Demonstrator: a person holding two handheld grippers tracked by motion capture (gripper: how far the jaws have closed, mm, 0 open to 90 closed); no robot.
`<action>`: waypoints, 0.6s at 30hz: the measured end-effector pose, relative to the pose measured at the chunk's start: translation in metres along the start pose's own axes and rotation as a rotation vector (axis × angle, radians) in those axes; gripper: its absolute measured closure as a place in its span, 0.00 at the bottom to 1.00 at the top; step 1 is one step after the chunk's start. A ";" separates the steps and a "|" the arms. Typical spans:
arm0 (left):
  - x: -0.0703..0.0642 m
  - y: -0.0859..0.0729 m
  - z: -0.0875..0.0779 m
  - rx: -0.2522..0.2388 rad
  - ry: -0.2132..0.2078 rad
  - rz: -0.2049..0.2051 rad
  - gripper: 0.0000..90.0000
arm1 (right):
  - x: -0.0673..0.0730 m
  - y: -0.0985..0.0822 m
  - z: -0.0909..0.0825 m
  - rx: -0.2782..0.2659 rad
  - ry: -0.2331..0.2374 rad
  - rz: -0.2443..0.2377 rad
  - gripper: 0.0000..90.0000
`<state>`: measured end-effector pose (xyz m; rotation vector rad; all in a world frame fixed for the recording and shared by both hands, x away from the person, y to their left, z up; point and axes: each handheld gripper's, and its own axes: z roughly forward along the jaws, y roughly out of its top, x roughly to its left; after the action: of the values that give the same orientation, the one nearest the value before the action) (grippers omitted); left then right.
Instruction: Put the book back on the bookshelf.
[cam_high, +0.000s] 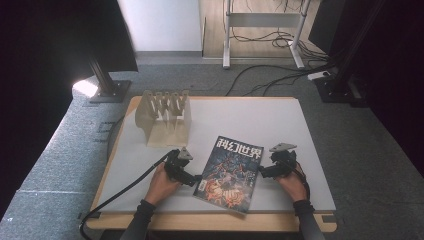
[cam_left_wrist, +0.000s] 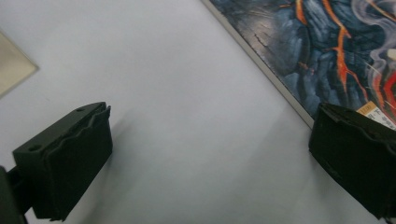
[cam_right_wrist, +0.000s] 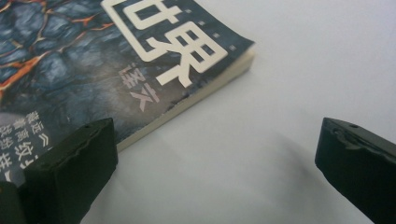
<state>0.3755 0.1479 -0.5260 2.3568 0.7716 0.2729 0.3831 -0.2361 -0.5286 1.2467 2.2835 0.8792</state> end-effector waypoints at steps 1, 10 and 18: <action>-0.004 -0.002 -0.001 -0.006 -0.002 0.000 0.00 | -0.001 0.003 0.004 -0.003 -0.003 0.010 0.00; -0.021 -0.005 -0.004 -0.009 -0.052 0.039 0.00 | -0.001 0.022 0.021 0.005 -0.039 0.036 0.00; -0.033 -0.005 -0.001 -0.045 -0.094 0.040 0.00 | -0.002 0.042 0.041 0.011 -0.068 0.061 0.00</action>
<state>0.3462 0.1319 -0.5284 2.3271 0.6677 0.1932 0.4338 -0.2071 -0.5295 1.3369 2.2109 0.8323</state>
